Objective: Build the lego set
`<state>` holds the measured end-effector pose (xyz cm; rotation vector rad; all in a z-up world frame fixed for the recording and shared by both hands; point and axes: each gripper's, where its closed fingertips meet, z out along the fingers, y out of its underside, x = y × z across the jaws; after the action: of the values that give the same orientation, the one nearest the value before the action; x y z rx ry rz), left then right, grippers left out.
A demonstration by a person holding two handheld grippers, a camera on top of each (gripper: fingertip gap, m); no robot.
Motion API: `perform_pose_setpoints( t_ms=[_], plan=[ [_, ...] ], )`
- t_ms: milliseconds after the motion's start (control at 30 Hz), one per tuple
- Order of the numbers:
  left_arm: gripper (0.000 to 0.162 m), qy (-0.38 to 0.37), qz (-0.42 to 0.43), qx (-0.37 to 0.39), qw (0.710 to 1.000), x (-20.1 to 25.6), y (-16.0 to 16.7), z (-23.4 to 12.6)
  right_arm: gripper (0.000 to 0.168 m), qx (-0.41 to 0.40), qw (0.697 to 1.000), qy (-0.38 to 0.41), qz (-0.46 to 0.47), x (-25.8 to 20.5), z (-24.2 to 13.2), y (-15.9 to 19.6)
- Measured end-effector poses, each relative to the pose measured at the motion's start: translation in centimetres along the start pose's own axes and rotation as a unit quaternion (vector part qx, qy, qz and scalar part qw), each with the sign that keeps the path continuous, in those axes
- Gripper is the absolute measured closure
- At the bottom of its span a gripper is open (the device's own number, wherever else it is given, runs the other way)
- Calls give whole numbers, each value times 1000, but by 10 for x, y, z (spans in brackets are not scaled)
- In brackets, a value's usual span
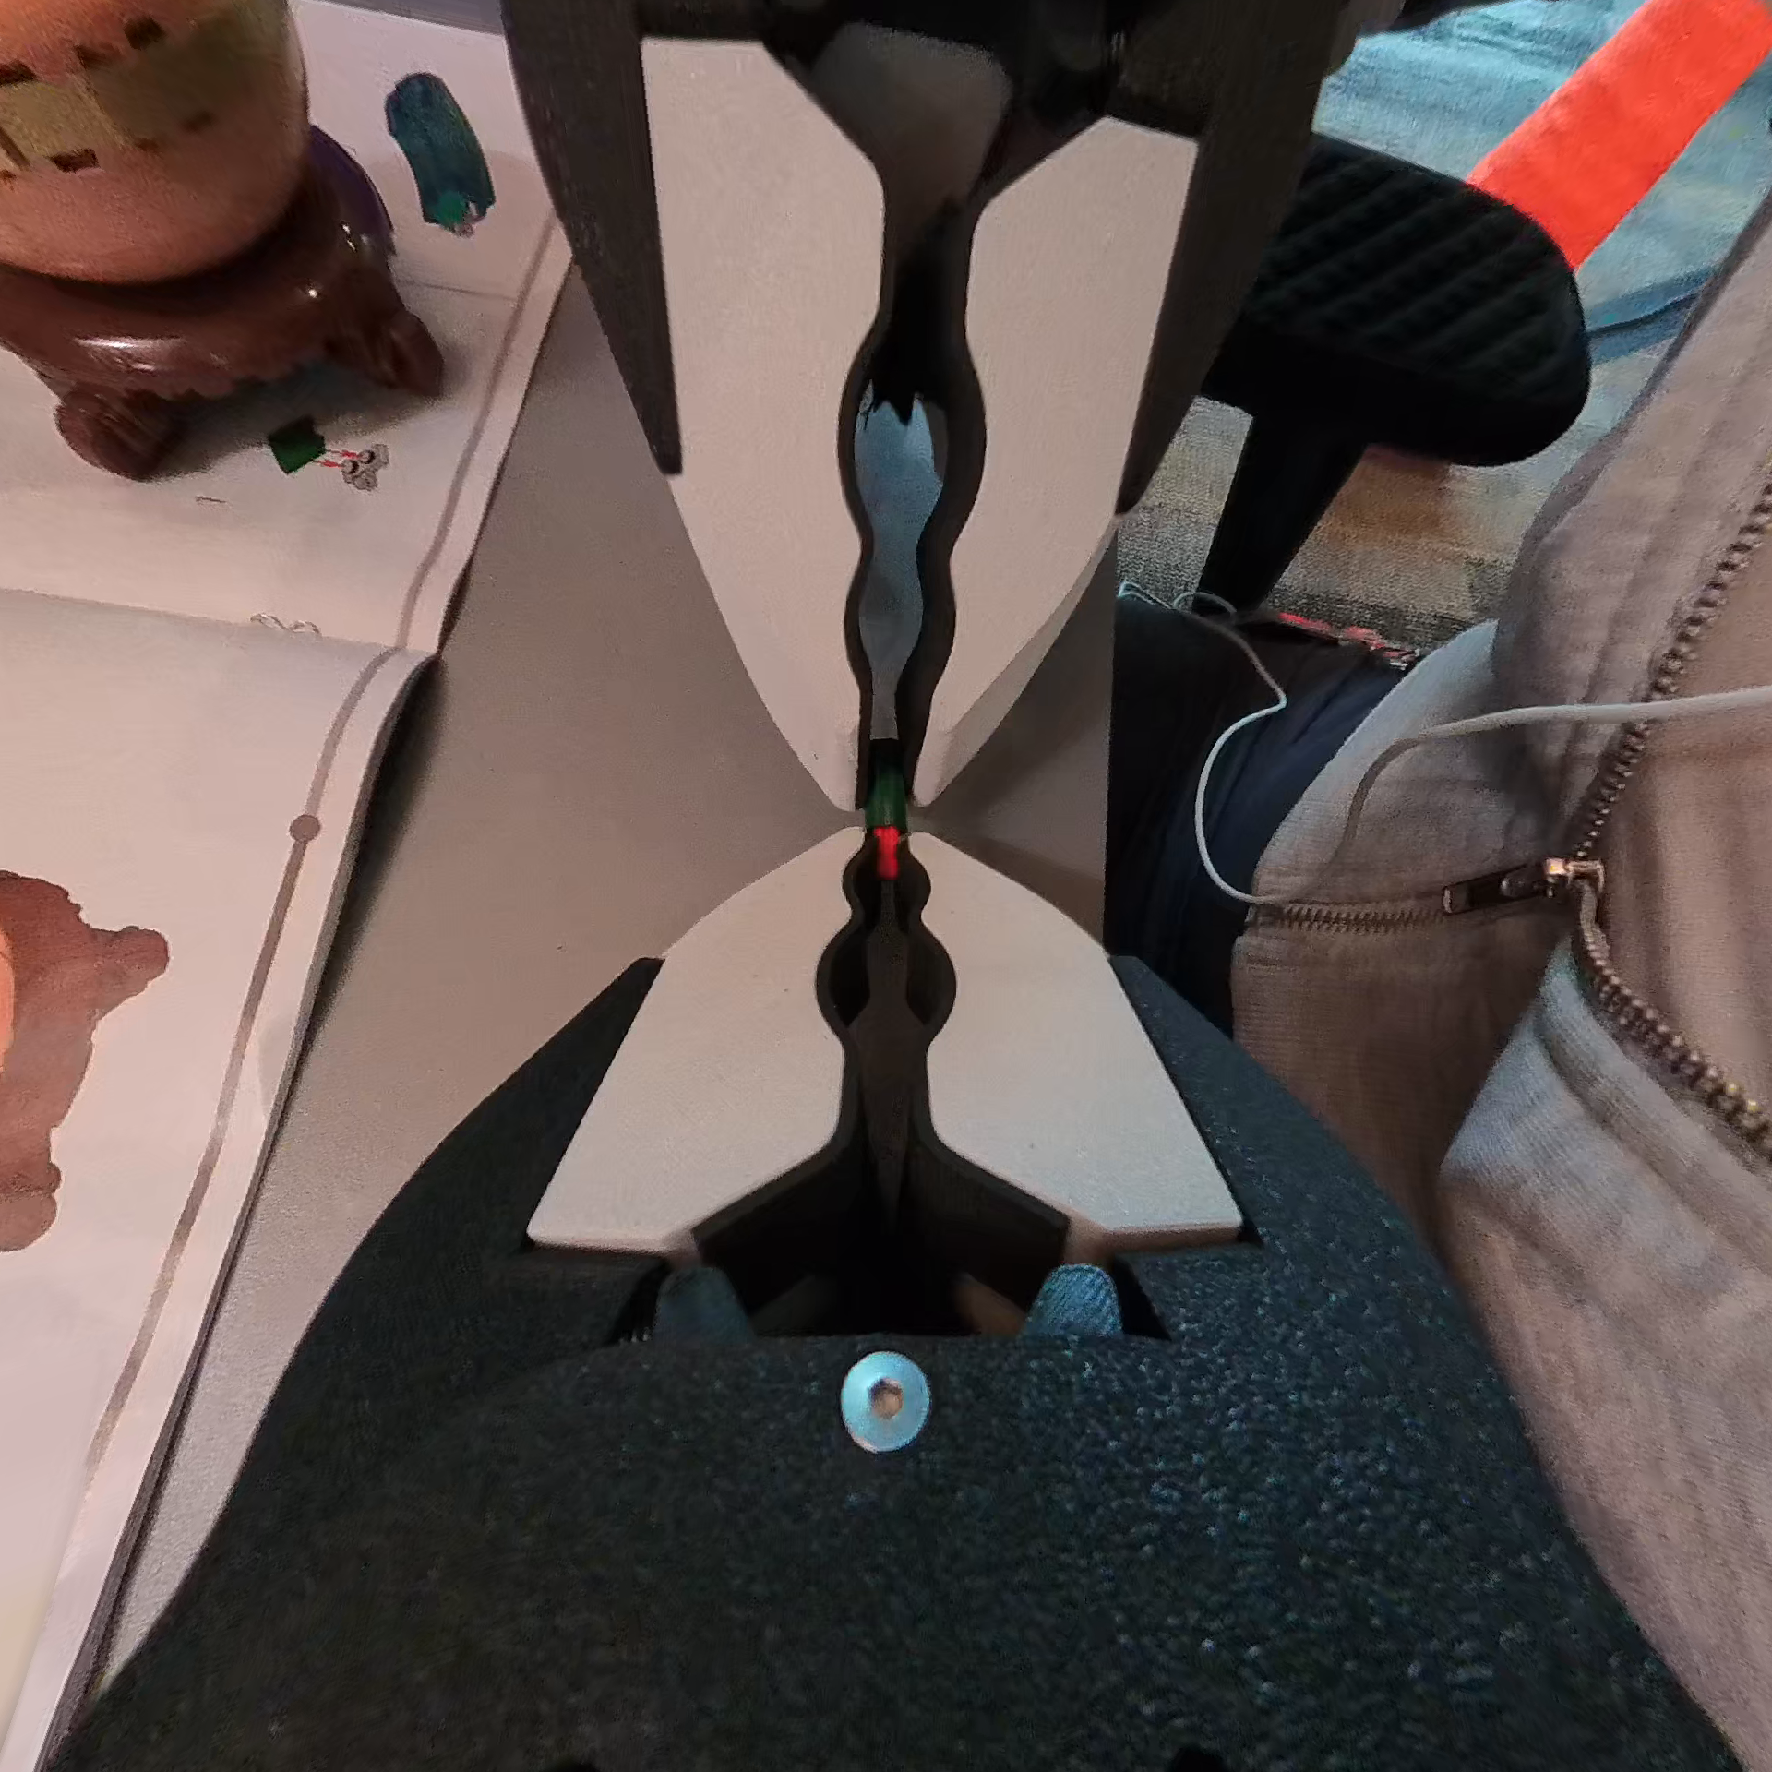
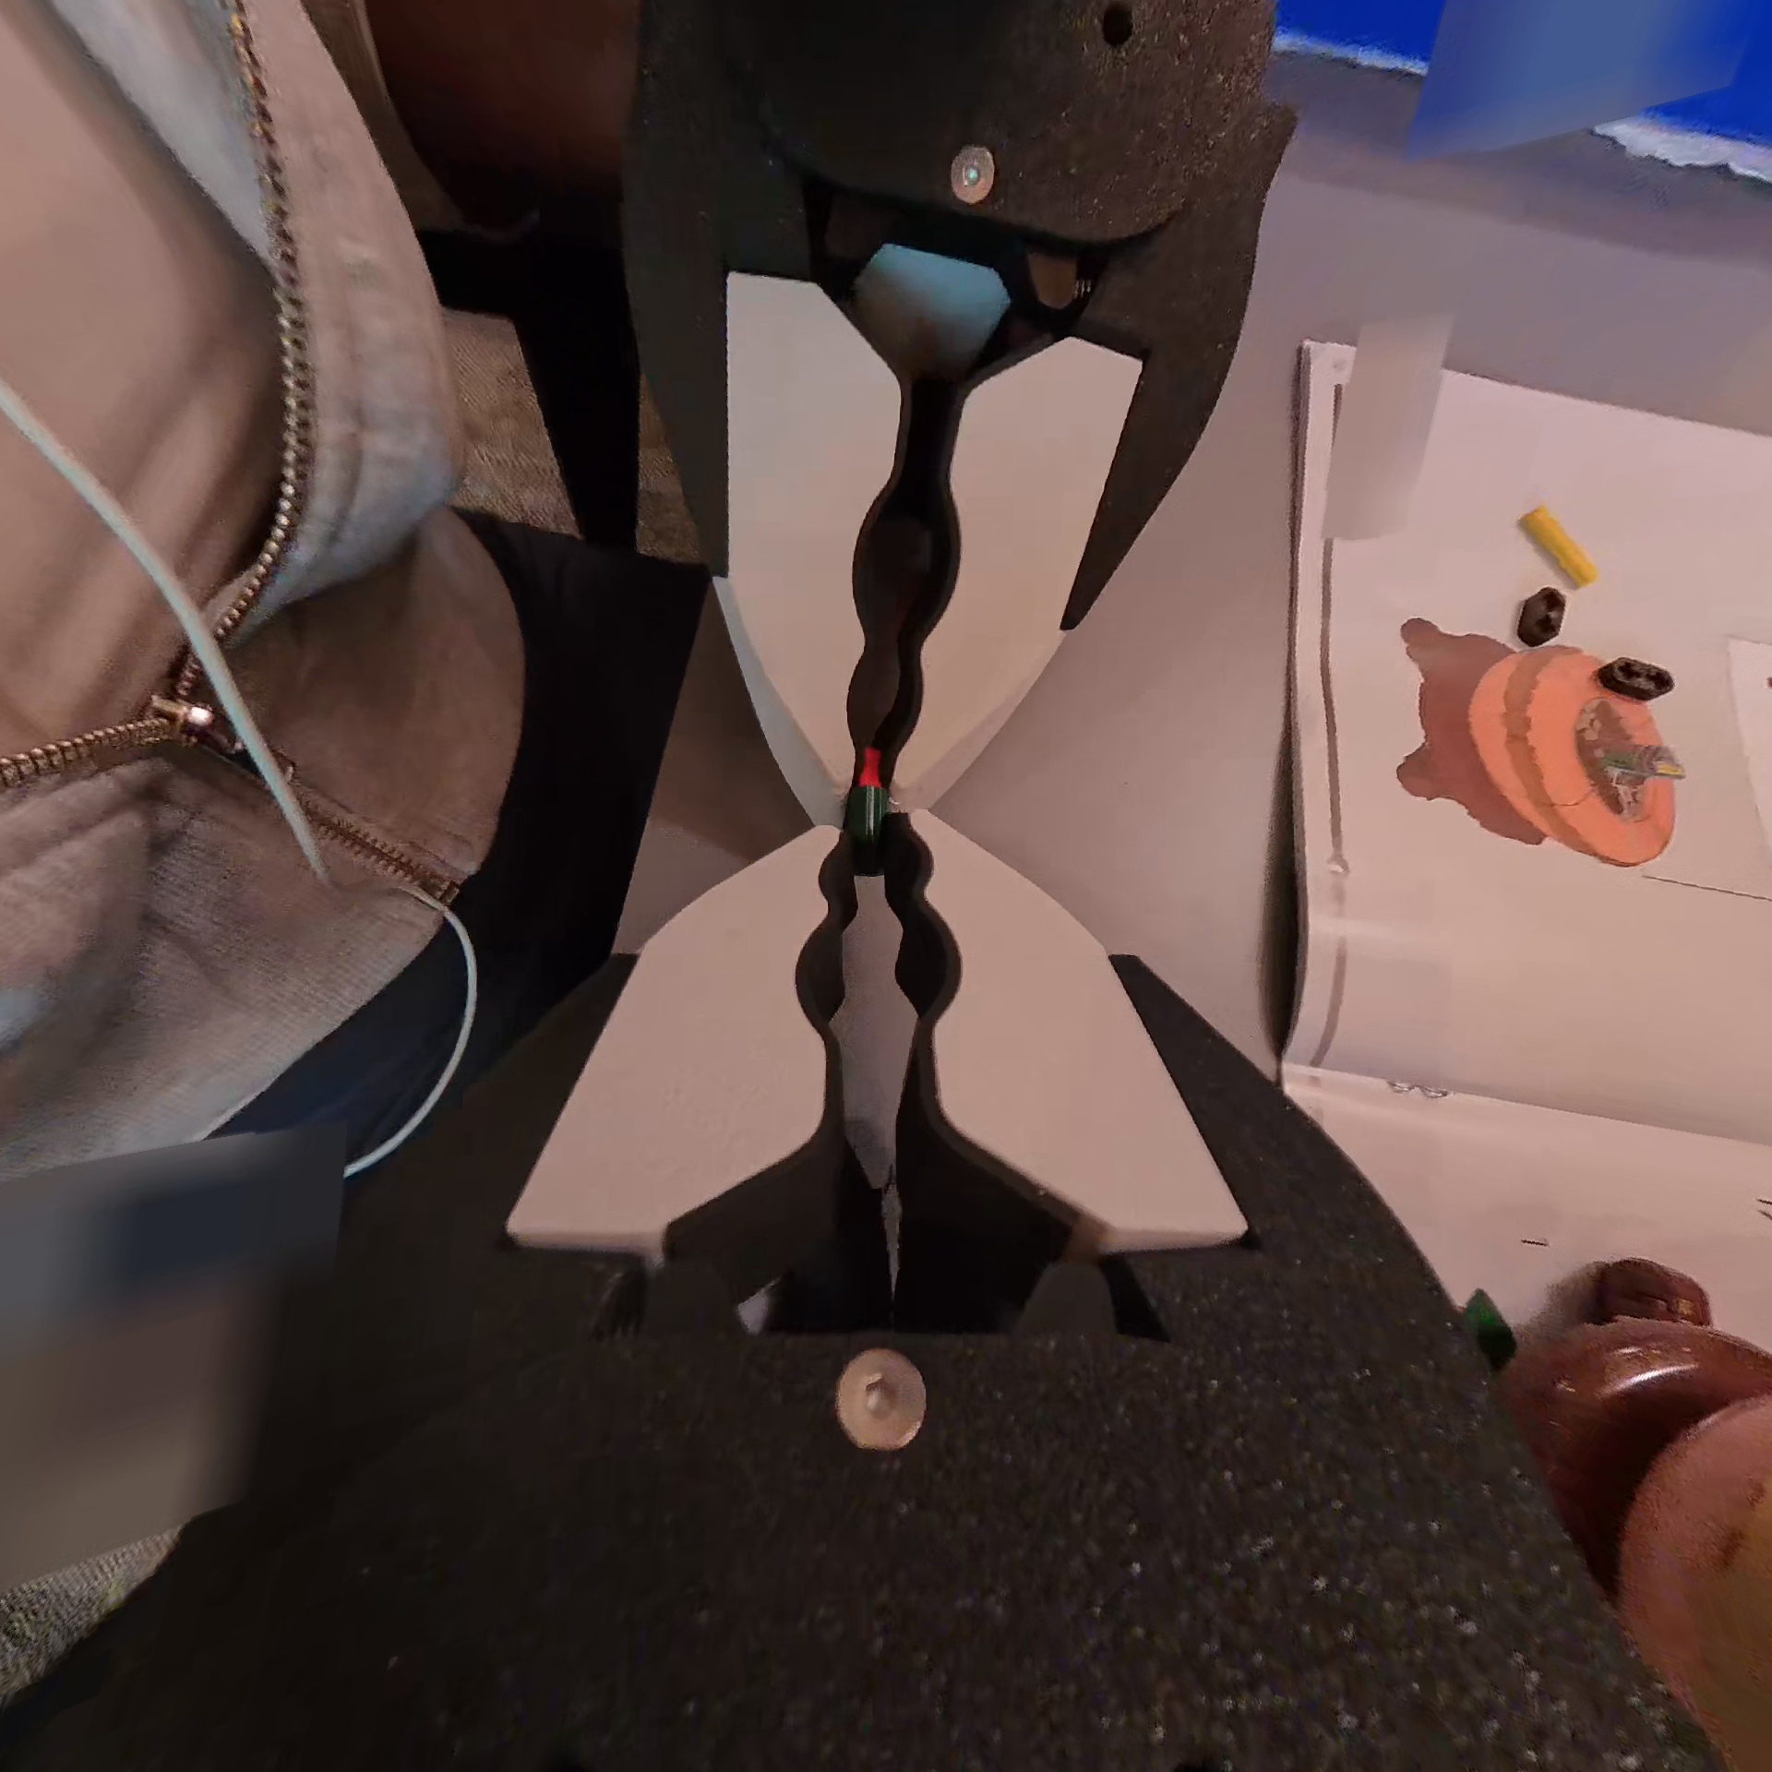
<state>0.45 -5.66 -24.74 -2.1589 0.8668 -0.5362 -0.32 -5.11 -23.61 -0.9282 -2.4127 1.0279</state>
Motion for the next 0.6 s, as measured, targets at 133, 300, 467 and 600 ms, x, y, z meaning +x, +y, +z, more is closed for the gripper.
perform_pose_setpoints(
  t_ms=[133,300,467,600],
  plan=[
    [160,17,-13,31,999,1,-6,-5,163,44,999,5,20,1,-5,-7],
    [152,25,-33,92,995,-2,-19,-17,162,87,996,11,25,7,-14,-14],
    [157,33,-37,150,987,-3,-29,-30,162,101,994,17,31,8,-19,-17],
    [159,23,-25,159,987,-3,-31,-31,162,108,993,20,30,8,-21,-18]
  ],
)
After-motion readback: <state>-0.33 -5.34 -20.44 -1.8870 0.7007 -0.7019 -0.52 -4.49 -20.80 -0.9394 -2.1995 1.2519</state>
